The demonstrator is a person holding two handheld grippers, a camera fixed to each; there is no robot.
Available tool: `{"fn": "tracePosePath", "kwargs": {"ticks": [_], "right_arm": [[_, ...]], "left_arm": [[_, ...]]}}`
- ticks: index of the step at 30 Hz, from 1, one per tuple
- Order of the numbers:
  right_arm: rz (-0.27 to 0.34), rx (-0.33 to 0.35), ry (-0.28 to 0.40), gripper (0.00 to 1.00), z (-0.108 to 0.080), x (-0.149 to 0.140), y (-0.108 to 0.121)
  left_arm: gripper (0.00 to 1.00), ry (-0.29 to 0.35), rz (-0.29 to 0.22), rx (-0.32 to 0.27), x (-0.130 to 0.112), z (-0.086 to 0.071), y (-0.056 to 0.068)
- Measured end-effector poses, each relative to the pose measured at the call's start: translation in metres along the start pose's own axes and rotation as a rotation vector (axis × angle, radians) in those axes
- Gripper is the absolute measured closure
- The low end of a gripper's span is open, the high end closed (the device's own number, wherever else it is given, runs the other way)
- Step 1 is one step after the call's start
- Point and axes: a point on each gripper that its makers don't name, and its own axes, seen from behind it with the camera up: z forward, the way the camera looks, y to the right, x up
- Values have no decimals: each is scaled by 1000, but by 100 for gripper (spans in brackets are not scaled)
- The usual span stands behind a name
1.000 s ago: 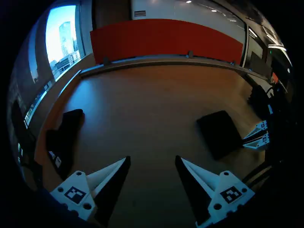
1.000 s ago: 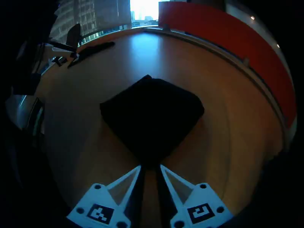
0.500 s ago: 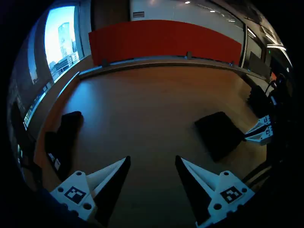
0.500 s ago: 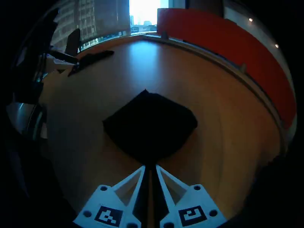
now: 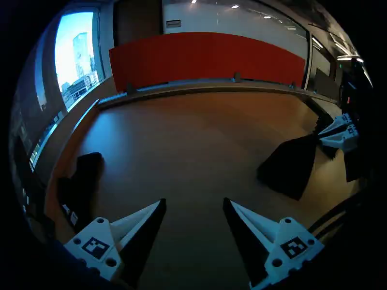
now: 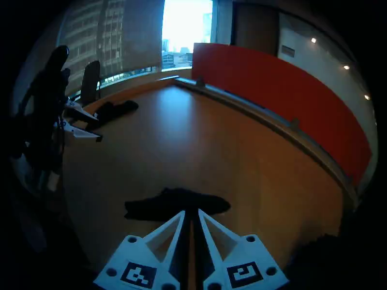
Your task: Fold towel
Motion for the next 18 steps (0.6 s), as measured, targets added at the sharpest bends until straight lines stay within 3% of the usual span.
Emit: {"fn": "tracePosePath", "kwargs": {"ticks": [6,18], "right_arm": [[23,-44,45,95,-26,21,36],[54,-172,59,95,-76,17,130]], "left_arm": [[13,11,3,-5,8,0,7],[13,21,12,0,22,0,18]]}}
